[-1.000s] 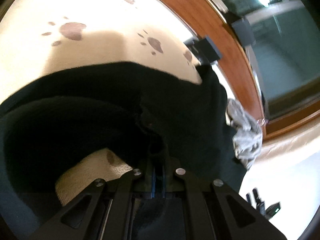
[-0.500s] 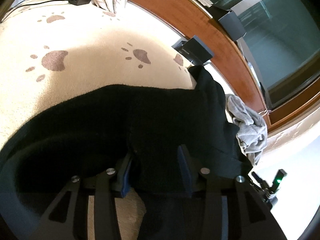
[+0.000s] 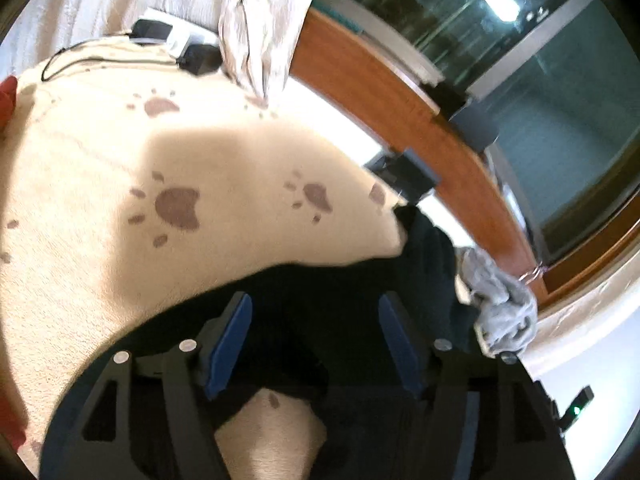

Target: Fold clothes

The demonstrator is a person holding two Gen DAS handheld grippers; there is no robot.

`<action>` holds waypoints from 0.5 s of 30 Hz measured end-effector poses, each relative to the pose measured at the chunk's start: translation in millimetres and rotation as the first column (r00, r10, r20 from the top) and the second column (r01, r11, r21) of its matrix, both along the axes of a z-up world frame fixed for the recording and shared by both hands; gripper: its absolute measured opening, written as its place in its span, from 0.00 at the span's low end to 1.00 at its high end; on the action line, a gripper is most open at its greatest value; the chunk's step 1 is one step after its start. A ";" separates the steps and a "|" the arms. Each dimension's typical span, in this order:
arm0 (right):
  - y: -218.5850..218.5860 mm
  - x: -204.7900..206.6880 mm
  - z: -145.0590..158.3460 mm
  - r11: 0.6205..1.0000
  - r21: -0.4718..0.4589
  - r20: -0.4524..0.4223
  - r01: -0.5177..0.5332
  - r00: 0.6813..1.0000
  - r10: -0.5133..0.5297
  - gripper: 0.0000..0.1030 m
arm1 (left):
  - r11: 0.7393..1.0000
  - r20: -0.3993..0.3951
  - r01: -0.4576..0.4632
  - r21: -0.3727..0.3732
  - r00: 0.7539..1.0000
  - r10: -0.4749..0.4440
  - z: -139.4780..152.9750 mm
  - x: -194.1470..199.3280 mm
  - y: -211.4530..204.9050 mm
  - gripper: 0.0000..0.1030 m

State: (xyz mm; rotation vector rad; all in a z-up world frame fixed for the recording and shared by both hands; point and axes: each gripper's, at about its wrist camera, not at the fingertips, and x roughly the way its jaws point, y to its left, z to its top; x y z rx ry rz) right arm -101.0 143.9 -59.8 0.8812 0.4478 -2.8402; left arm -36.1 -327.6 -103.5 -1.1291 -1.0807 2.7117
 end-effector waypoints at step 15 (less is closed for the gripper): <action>-52.6 -19.8 -66.0 0.972 -0.126 0.342 -0.201 0.911 0.232 0.94 | 0.926 0.113 0.311 -0.213 0.949 -0.293 -37.4 -35.4 127.8 0.79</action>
